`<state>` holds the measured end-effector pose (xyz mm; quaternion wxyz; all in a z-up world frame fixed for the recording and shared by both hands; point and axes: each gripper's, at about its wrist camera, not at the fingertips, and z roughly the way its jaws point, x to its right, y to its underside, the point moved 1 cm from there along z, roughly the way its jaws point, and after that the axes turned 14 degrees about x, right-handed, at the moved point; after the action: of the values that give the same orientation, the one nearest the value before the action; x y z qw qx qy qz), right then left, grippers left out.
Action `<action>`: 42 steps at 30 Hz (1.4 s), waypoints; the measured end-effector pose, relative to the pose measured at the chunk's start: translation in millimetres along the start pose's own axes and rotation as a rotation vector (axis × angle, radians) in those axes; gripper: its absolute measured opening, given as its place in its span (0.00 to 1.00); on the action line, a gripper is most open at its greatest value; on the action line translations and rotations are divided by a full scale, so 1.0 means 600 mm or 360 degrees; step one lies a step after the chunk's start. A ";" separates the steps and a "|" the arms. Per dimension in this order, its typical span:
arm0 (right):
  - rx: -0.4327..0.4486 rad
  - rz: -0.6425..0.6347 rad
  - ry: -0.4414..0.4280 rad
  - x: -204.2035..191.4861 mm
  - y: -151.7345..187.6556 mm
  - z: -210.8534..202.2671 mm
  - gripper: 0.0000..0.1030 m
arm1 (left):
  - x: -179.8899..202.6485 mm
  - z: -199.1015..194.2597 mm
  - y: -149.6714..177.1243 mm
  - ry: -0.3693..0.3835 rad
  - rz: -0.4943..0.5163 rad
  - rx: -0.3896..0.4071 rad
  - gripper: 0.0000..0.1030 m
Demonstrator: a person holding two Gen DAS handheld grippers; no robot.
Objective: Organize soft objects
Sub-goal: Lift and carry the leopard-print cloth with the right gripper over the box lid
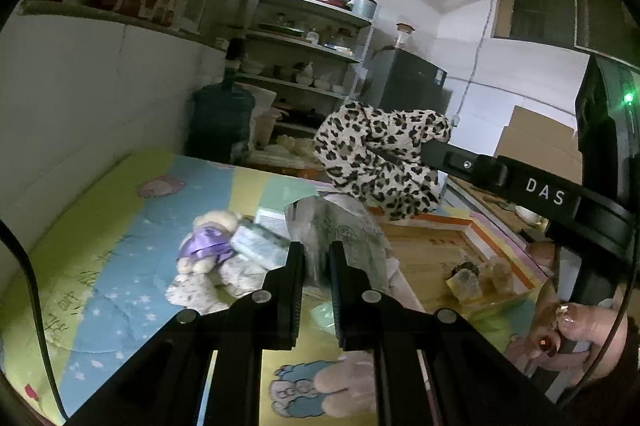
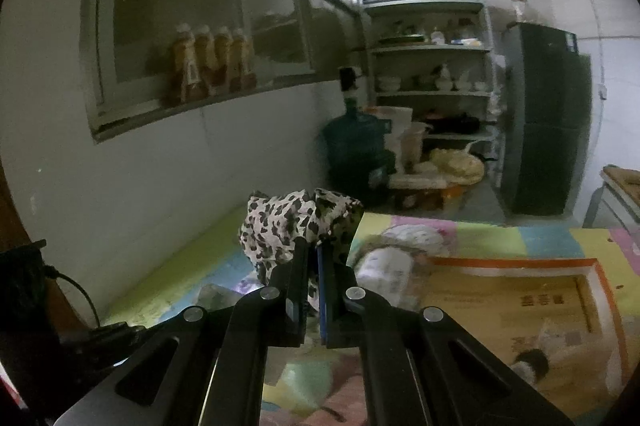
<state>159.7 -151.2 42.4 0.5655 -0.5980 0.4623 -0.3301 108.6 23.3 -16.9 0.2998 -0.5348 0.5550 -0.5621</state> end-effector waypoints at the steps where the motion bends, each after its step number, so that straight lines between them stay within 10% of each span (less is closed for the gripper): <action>1: 0.0006 0.0002 0.0014 0.006 -0.002 -0.003 0.04 | 0.003 0.001 -0.001 0.0006 0.0003 0.0001 0.12; 25: 0.0082 0.0079 0.0397 0.219 -0.019 -0.108 0.04 | 0.163 0.120 -0.003 0.0269 -0.0001 -0.0101 0.12; 42: 0.0029 0.0188 0.0564 0.372 -0.003 -0.129 0.04 | 0.272 0.233 0.021 0.0249 0.0072 -0.0220 0.12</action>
<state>168.2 -387.0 26.3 0.4989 -0.4973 0.5859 -0.4007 195.4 -173.8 -11.5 0.2307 -0.4961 0.6260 -0.5557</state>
